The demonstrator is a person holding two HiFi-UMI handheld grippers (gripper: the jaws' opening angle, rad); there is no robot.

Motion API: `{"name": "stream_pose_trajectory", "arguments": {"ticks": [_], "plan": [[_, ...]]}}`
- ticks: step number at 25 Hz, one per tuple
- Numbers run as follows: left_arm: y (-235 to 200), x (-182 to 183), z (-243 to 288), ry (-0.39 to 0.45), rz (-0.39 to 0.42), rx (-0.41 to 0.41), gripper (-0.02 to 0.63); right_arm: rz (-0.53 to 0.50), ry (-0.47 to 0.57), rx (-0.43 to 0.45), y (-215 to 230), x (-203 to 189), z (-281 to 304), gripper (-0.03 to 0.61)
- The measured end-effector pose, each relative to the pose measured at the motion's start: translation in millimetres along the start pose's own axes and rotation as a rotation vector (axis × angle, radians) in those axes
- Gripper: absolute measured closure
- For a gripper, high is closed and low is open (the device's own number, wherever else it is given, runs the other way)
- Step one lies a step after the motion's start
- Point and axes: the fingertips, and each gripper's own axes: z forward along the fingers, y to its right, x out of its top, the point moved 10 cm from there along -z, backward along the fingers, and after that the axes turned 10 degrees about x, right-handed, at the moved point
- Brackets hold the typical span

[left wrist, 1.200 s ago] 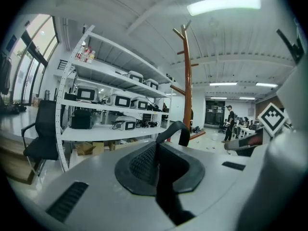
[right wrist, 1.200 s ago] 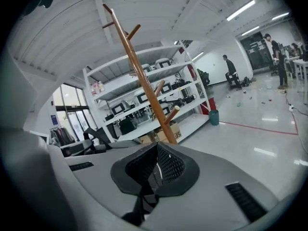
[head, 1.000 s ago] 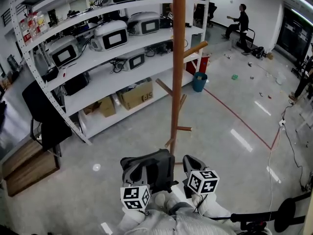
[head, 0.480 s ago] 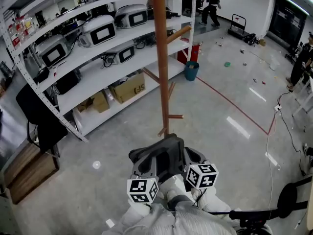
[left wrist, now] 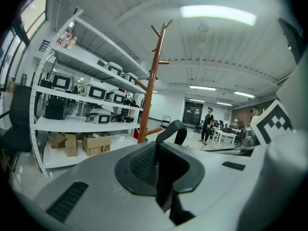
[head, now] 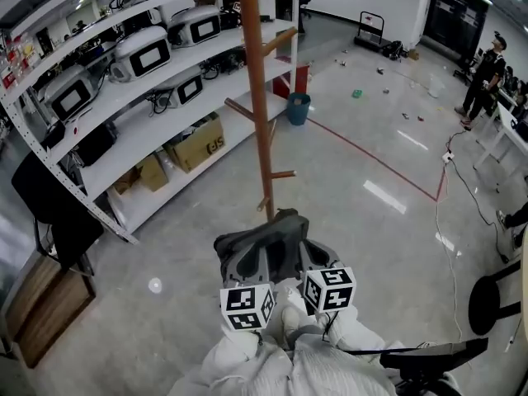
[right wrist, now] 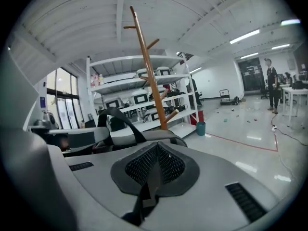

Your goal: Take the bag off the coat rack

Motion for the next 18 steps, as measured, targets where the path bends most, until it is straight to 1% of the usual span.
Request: {"name": "stream_pose_trajectory", "arguments": {"ticks": [6, 18], "plan": [[3.0, -9.2, -19.2, -0.011, -0.005, -0.007, 0.6, -0.005, 0.002, 0.002, -20.0, -13.4, -20.0, 0.566], [10.8, -13.7, -42.1, -0.012, -0.006, -0.053, 0.6, -0.038, 0.031, -0.007, -29.5, -10.0, -44.1, 0.568]]}}
